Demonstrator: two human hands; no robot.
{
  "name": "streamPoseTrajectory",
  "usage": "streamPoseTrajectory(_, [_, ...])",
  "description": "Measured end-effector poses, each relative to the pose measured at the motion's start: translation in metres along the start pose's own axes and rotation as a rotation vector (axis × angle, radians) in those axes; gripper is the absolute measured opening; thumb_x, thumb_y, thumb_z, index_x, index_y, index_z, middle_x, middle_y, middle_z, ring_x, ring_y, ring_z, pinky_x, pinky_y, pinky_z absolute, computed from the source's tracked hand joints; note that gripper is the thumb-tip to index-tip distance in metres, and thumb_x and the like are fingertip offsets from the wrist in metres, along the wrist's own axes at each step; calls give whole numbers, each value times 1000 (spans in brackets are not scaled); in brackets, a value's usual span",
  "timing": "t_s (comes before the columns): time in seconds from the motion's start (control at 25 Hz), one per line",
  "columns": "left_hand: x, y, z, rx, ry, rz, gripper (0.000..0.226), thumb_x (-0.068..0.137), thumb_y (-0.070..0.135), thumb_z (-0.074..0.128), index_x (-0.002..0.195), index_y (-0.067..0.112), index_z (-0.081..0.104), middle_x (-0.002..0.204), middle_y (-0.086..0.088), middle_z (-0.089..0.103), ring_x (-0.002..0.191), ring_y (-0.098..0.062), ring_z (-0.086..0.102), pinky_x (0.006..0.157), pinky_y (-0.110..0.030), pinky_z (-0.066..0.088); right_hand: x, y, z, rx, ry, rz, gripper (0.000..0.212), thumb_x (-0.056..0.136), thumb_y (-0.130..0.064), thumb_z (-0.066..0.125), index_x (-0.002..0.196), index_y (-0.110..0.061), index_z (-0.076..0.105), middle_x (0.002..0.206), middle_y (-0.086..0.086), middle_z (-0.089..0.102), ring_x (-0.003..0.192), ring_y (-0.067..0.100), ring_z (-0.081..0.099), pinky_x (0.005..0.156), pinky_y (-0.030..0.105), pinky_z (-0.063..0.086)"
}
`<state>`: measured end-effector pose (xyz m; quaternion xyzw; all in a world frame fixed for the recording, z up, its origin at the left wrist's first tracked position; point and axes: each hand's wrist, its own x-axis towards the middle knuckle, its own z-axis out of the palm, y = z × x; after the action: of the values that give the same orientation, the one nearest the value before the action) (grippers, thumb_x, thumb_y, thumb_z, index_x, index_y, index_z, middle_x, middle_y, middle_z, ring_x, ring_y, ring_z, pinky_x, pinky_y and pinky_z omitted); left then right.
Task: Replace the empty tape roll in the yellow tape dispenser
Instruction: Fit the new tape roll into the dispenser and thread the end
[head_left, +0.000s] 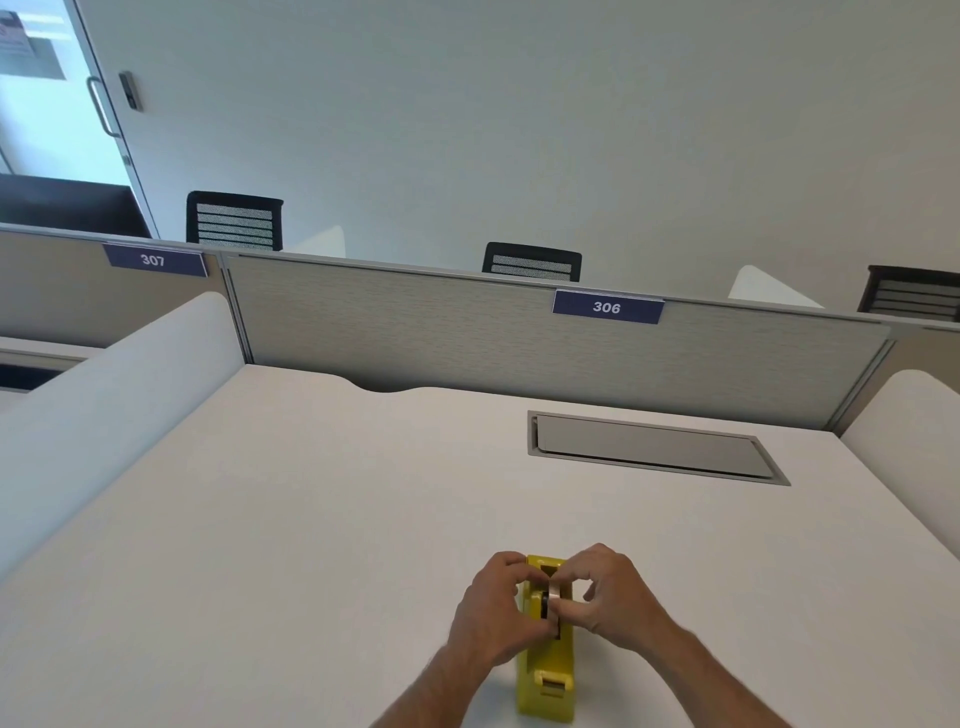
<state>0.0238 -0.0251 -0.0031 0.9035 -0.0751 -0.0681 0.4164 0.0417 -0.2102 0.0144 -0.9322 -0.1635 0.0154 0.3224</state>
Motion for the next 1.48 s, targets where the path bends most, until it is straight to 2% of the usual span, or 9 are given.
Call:
streamPoseTrajectory(0.28, [0,2,0,8,-6,-15,52,62,45,86,109,37,66,131,17,47,111,-9,53,96,-29,54,5,1,-3,58,3,45,12,76,-28,77,73,-40,77,85,-28,69,91,6,59,71,31,57])
streamPoseTrajectory(0.4, [1,1,-1,0,-14,-19,53,62,44,87,110,37,66,131,17,47,112,-9,53,96,-30,54,6,0,-2,50,3,66,16,78,-25,77,71,-39,76,76,-19,71,90,7,60,71,33,57])
streamPoseTrajectory(0.56, [1,-2,0,-15,-28,-25,59,62,49,86,116,37,65,136,15,45,117,-12,52,100,-33,52,6,-2,-1,14,14,54,25,80,-23,74,68,-45,71,76,-21,68,88,9,61,71,34,57])
streamPoseTrajectory(0.76, [0,1,1,-33,-42,-46,61,66,52,80,123,40,63,141,14,43,120,-13,51,100,-35,51,2,-3,-2,-3,0,5,14,83,-27,69,76,-38,74,80,-21,69,89,8,60,70,33,57])
streamPoseTrajectory(0.88, [1,2,0,-58,-46,-48,59,67,51,81,123,40,64,142,14,43,119,-13,50,100,-34,52,1,-3,-6,20,-22,-20,7,80,-29,73,80,-35,77,83,-20,72,91,6,59,67,29,57])
streamPoseTrajectory(1.04, [0,1,-1,-63,-62,-52,62,66,51,82,124,41,63,144,15,41,122,-14,50,101,-36,51,4,-4,-8,-29,-61,-83,12,80,-27,72,82,-38,77,82,-20,73,92,5,58,70,23,54])
streamPoseTrajectory(1.16, [-1,1,0,-63,-65,-39,61,66,51,81,123,45,62,144,15,42,120,-13,50,100,-35,51,5,-3,-6,-92,-55,-135,9,83,-29,68,86,-32,77,85,-18,71,89,6,57,71,25,54])
streamPoseTrajectory(1.28, [-1,1,1,-60,-62,-33,60,65,53,79,122,44,63,142,15,42,118,-13,51,98,-35,52,2,-3,-2,-162,-26,-173,9,88,-31,63,86,-26,70,85,-15,65,87,8,54,71,29,55])
streamPoseTrajectory(1.48, [0,-1,2,-75,-40,-7,59,63,51,77,119,40,64,137,15,45,116,-12,52,98,-34,53,-2,-4,3,-208,2,-158,9,94,-29,55,93,-23,61,92,-10,59,86,9,51,70,25,52])
